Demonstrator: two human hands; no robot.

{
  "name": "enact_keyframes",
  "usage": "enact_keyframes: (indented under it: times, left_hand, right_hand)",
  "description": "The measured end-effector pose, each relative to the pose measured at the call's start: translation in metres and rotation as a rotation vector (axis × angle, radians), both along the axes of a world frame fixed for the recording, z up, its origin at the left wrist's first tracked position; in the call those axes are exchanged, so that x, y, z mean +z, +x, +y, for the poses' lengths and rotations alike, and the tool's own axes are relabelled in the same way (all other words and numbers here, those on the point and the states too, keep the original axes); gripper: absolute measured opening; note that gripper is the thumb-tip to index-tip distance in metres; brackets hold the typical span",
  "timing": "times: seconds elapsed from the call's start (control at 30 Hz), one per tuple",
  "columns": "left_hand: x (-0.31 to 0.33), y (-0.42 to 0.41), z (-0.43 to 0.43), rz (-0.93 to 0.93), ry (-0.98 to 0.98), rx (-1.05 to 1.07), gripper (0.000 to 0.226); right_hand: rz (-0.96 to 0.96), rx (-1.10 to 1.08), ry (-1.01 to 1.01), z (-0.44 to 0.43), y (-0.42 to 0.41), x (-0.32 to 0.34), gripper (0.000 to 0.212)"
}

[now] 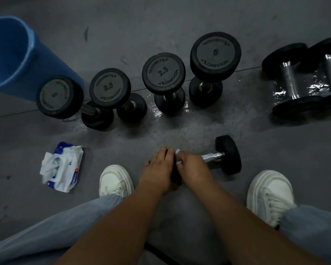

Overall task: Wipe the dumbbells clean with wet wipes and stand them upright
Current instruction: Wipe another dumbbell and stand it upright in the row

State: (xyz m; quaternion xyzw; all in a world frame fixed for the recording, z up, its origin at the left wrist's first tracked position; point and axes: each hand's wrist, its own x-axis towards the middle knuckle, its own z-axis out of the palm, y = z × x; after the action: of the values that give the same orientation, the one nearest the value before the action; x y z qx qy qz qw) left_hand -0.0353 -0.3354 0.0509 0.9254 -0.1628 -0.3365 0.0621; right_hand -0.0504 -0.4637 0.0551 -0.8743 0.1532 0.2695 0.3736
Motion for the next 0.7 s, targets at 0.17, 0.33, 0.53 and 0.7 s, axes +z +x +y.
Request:
enact_keyframes:
  times: [0.17, 0.33, 0.53, 0.7]
  left_hand:
    - [0.003, 0.001, 0.000, 0.016, -0.002, 0.002, 0.122]
    - [0.000, 0.003, 0.000, 0.016, 0.002, 0.007, 0.124]
    - [0.000, 0.005, -0.001, 0.027, 0.009, 0.015, 0.123]
    - [0.003, 0.004, -0.001, 0.045, 0.014, 0.019, 0.124]
  right_hand:
    - [0.235, 0.069, 0.004, -0.006, 0.013, -0.002, 0.024]
    - [0.160, 0.003, -0.098, 0.002, 0.011, -0.003, 0.025]
    - [0.057, 0.024, -0.143, 0.000, 0.005, 0.002, 0.011]
    - [0.093, 0.127, -0.072, -0.007, 0.014, 0.000, 0.020]
